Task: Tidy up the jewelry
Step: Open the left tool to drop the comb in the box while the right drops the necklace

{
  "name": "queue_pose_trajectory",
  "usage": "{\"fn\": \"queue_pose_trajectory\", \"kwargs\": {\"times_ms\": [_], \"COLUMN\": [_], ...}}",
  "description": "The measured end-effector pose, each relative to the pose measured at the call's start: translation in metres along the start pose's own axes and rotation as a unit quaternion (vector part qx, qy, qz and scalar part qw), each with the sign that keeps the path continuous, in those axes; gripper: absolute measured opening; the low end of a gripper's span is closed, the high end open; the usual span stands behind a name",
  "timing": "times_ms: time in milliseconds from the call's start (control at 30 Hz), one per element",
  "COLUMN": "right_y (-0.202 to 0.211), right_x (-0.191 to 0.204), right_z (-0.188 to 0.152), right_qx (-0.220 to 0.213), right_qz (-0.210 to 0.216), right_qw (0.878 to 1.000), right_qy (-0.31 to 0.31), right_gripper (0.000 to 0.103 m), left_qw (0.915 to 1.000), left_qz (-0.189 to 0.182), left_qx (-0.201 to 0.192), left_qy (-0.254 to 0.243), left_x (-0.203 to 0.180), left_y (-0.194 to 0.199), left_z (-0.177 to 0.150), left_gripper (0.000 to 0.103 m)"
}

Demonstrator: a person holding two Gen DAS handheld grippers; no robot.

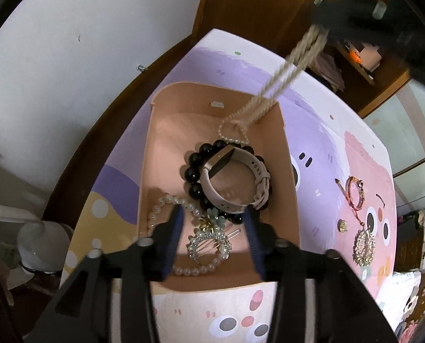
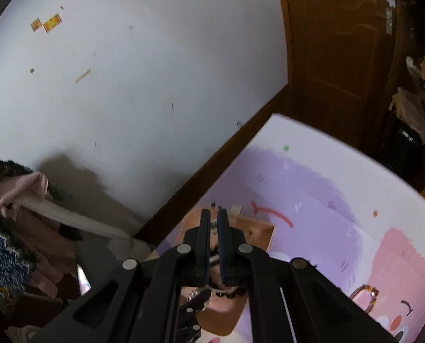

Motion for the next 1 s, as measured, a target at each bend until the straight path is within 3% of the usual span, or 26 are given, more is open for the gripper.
{"fn": "queue_pose_trajectory", "kwargs": {"times_ms": [433,667,767,1000], "right_y": [-0.053,-0.064,-0.061,-0.076], "right_x": [0.016,0.014,0.009,-0.021], "right_z": [-0.014,-0.003,0.0,-0.015], "right_qx": [0.05,0.021,0.01,0.049], "right_qz": [0.035,0.081,0.075,0.036], "right_qw": [0.998,0.996,0.997,0.998], "right_qy": [0.009,-0.011,-0.012,-0.024], "right_gripper": [0.004,0.004,0.004,0.004], "left_qw": [0.9995,0.9993,0.9992,0.9992], "left_qz": [-0.002,-0.003,-0.005,-0.007], "left_qx": [-0.032,-0.035,-0.038,-0.038], "left_qy": [0.006,0.014,0.016,0.014], "left_x": [0.009,0.015,0.017,0.017], "left_y": [0.028,0.031,0.032,0.029], "left_z": [-0.002,-0.001,-0.001,0.0], "left_gripper": [0.049,0.049,0.049,0.049]}}
Point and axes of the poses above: each gripper's, at about its wrist camera, not at the fingertips, and y roughly against the way its jaws point, x to its left, z to its top, the point moved 2 cm from there along -y, roughly the way its jaws point, and after that the axes turned 9 degrees about y, right-handed, at the moved point
